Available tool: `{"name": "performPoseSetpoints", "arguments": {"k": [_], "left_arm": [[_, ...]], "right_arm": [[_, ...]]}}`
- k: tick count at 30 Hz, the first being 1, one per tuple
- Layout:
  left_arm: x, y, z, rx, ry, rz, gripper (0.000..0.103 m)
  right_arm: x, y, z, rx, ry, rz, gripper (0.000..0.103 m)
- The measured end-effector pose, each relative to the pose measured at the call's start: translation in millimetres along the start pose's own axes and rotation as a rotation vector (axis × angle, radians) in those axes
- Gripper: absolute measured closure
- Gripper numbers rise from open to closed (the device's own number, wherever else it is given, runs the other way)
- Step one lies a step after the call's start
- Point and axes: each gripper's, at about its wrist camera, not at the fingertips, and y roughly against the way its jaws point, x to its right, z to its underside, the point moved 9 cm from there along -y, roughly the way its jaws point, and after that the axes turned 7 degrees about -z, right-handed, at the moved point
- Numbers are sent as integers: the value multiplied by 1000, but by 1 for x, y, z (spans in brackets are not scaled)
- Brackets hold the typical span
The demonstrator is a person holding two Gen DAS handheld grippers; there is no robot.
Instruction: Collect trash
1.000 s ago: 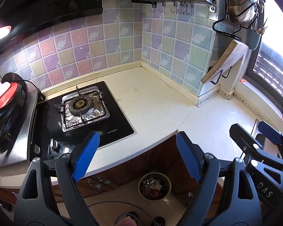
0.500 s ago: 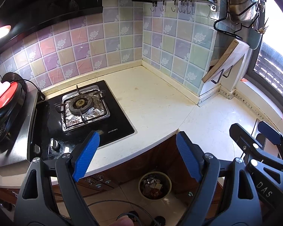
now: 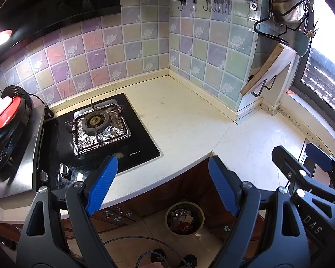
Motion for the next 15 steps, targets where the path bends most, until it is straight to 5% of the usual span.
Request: {"name": "performPoseSetpoints", "arguments": {"k": [15], "left_arm": [[-5,-4,4,-7,-12,3,21]], "right_arm": [[0,-2,0,-2,-3,0,17]]}}
